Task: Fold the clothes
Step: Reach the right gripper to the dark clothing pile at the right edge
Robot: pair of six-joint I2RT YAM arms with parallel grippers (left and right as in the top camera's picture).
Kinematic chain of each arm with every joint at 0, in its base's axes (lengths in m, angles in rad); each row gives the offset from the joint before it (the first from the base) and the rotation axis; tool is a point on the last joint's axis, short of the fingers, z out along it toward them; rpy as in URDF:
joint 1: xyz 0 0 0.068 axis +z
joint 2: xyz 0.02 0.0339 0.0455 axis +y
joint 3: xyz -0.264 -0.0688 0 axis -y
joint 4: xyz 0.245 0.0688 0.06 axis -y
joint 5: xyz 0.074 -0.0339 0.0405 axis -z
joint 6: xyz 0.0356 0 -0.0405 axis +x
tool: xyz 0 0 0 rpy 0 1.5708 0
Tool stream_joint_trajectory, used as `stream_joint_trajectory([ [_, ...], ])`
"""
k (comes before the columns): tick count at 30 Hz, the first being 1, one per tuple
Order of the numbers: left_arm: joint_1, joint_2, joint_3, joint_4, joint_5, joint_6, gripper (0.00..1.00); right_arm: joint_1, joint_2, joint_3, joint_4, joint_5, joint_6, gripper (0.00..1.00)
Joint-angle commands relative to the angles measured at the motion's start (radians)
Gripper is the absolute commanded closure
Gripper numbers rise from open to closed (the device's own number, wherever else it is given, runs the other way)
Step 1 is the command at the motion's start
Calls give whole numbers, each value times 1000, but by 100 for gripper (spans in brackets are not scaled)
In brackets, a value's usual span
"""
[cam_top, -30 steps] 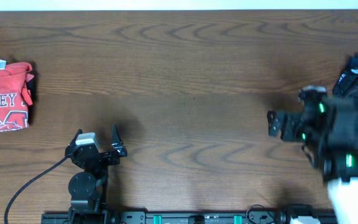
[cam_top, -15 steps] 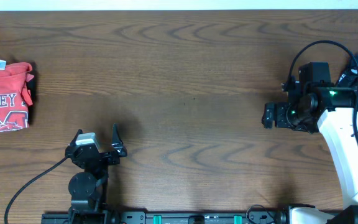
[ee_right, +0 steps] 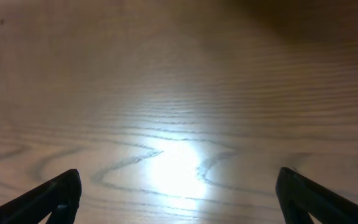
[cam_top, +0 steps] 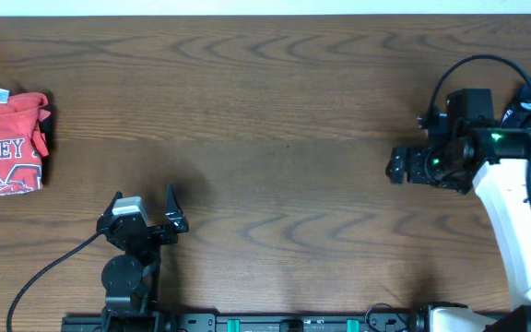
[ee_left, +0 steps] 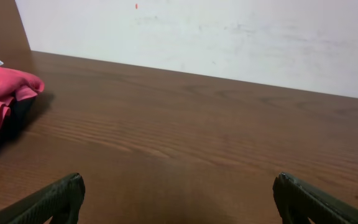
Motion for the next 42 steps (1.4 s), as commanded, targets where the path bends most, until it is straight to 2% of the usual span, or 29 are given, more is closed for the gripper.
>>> stream_joint_trajectory([
  [1, -5, -6, -30, -13, -5, -2, 2, -55, 3, 95, -31, 133, 61, 5],
  [4, -5, -6, -30, -13, -5, -2, 2, -116, 63, 212, -128, 209, 94, 8],
  [6, -5, -6, -30, -13, -5, -2, 2, -161, 118, 291, -200, 250, 109, 1],
  [10, -5, -6, -30, -13, -5, -2, 2, -242, 224, 419, -275, 262, 115, 1],
  [15, -5, -6, -30, -13, -5, -2, 2, -314, 317, 491, -268, 262, 132, 1],
  [20, -5, -6, -30, -13, -5, -2, 2, -384, 420, 539, -261, 266, 135, 10],
  [24, -5, -6, -30, -13, -5, -2, 2, -425, 520, 594, -260, 268, 127, 10],
  [33, -5, -6, -30, -13, -5, -2, 2, -442, 692, 730, -217, 272, 78, 19],
  [42, -5, -6, -30, -13, -5, -2, 2, -477, 791, 768, -192, 286, 67, 22],
])
